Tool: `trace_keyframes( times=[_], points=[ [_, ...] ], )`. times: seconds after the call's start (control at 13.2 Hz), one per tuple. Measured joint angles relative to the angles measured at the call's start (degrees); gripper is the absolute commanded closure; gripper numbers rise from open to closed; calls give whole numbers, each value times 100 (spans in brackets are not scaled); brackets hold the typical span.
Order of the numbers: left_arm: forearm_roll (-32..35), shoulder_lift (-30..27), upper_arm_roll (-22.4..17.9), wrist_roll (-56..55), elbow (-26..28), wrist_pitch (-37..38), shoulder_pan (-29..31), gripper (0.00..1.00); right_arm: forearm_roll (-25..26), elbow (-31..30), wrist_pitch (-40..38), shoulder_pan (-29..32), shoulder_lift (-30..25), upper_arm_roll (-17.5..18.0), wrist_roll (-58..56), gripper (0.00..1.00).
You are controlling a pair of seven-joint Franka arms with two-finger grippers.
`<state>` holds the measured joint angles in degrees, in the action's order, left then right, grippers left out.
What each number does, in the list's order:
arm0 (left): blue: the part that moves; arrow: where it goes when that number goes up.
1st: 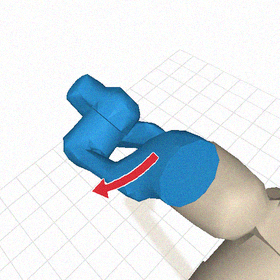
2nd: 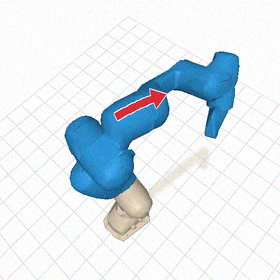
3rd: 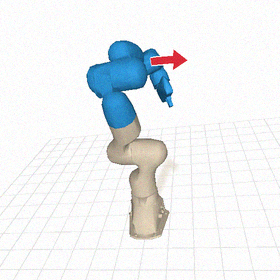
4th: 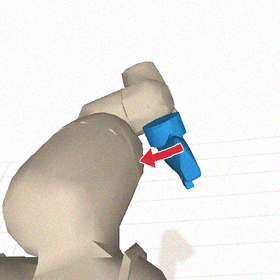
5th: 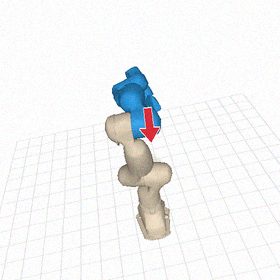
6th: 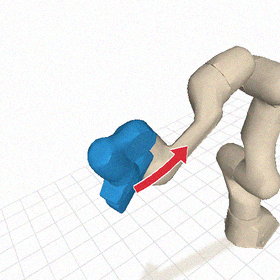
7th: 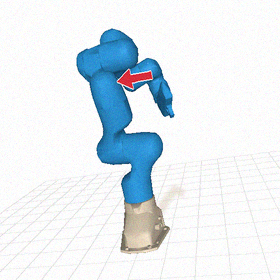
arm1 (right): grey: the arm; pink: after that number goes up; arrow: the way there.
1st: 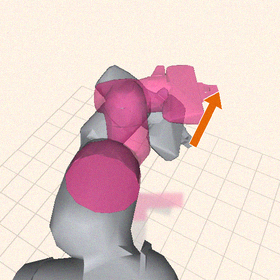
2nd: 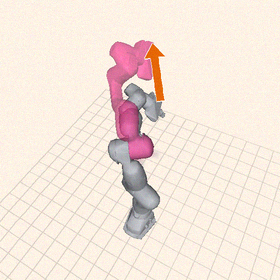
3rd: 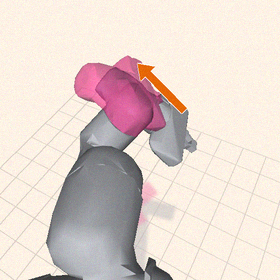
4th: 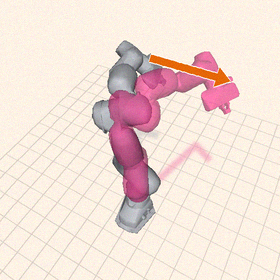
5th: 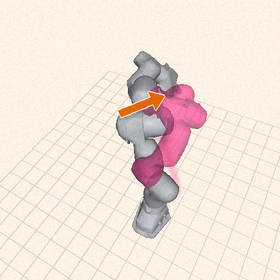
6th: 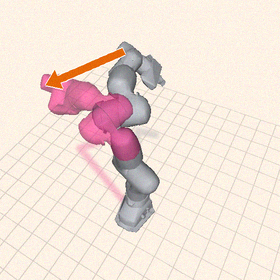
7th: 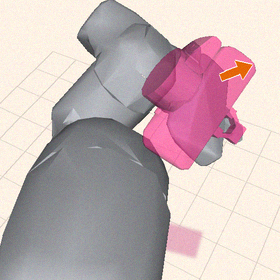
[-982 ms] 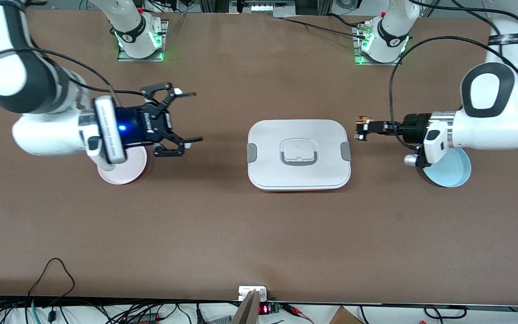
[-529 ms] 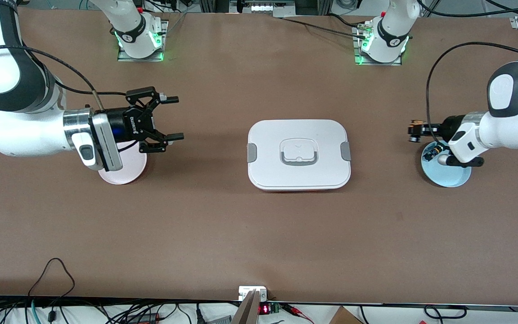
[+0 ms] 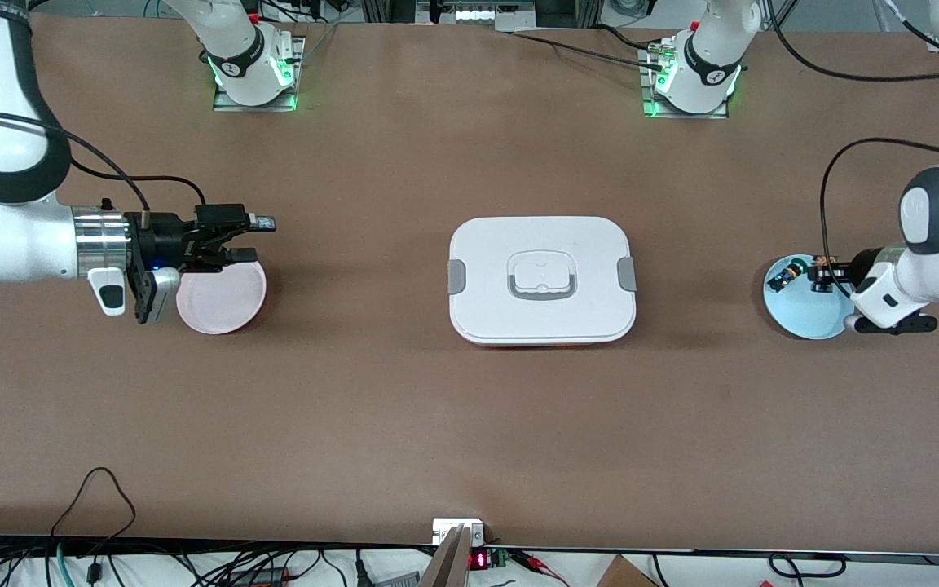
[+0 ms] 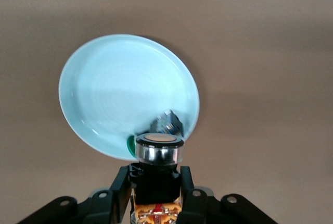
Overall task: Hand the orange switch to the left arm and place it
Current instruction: 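Lower the switch onto the blue plate and open the left gripper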
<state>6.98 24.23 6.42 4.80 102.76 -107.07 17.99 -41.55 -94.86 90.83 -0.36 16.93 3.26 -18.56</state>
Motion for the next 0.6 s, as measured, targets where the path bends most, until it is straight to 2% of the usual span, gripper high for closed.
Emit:
trace_keyframes(
  times=[0.3,0.6],
  points=[
    [3,688,-4,-18,-562,-99,147,100,1313,3,-32,-101,-169,24,1188,0],
    [266,1131,-8,-6,-753,-429,291,100,2598,4,-197,-258,-201,30,1810,0]
  ],
)
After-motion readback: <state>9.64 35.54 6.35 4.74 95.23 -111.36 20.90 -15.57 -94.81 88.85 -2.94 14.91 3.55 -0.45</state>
